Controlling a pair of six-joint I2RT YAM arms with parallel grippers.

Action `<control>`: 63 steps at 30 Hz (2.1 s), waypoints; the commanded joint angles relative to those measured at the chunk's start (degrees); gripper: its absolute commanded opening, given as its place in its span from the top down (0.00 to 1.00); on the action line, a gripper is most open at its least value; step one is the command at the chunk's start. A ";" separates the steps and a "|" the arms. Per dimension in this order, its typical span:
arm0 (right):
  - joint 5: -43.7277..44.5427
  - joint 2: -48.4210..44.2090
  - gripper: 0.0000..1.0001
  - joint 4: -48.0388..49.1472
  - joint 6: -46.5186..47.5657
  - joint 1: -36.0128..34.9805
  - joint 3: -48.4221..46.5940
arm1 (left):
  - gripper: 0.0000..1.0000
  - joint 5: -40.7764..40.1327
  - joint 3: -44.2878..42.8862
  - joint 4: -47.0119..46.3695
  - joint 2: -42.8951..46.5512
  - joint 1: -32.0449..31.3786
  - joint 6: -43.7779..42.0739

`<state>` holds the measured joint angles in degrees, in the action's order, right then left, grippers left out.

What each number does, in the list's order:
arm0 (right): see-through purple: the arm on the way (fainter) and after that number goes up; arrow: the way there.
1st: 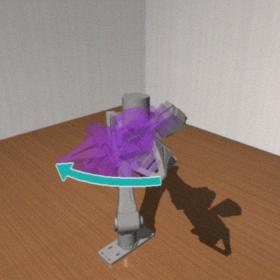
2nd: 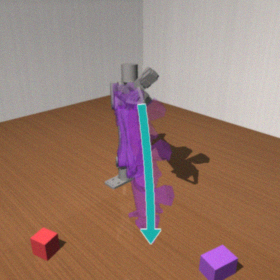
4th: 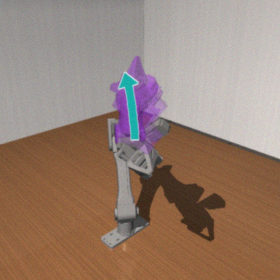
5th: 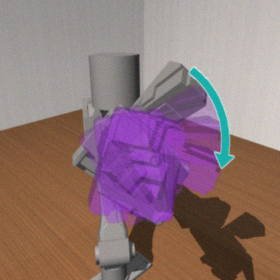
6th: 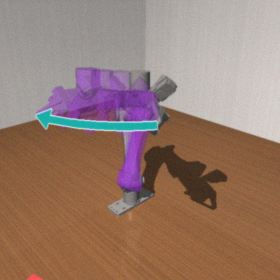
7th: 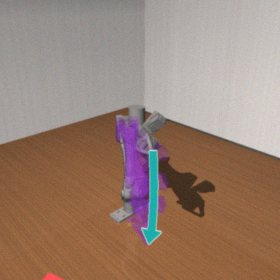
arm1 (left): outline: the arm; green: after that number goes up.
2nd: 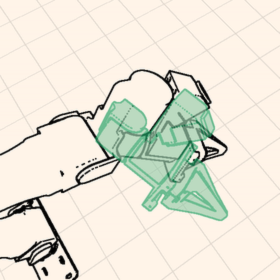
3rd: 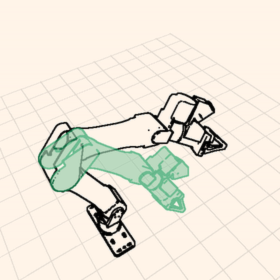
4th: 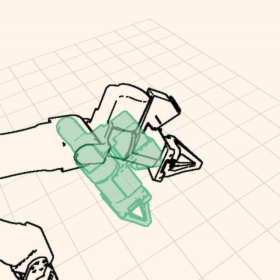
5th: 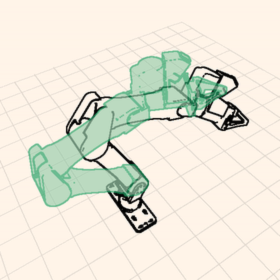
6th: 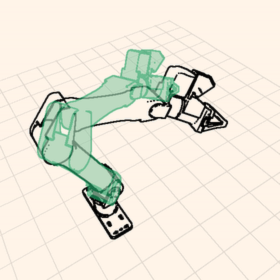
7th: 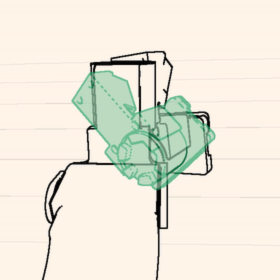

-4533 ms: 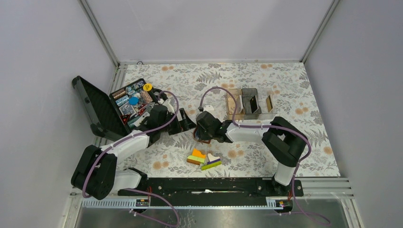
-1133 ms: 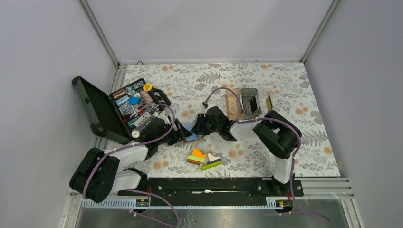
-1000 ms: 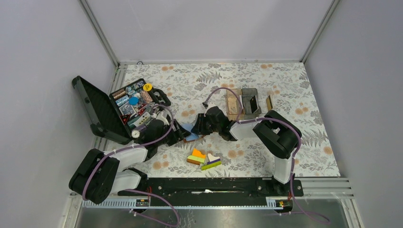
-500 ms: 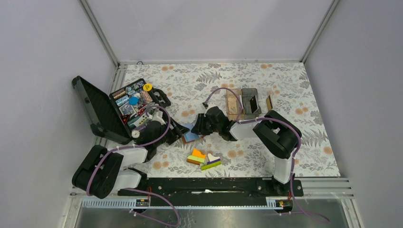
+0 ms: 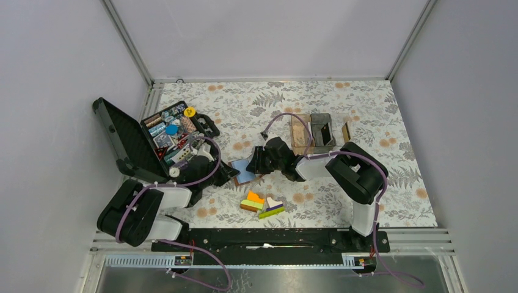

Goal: Put the credit cards into the card holder
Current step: Open the card holder at the center of the board, then pick up the credit card from the storage box.

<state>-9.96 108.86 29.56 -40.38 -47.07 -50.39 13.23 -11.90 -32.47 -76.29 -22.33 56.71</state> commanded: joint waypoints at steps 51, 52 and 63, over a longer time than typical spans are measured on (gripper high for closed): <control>21.74 -10.04 0.34 -47.60 28.26 24.57 -24.03 | 1.00 1.81 -42.94 59.73 -5.74 0.88 -30.14; 22.34 -8.47 0.33 -48.19 28.80 24.58 -25.06 | 1.00 1.87 -42.82 59.53 -5.90 0.96 -30.16; 28.13 2.51 0.31 -51.86 33.83 24.57 -32.63 | 1.00 5.20 -42.28 57.73 -8.39 1.23 -29.46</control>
<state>14.39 110.45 -20.60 -9.39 -22.61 -79.77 16.43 -52.16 27.33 -83.83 -21.45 28.05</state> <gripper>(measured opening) 0.682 0.055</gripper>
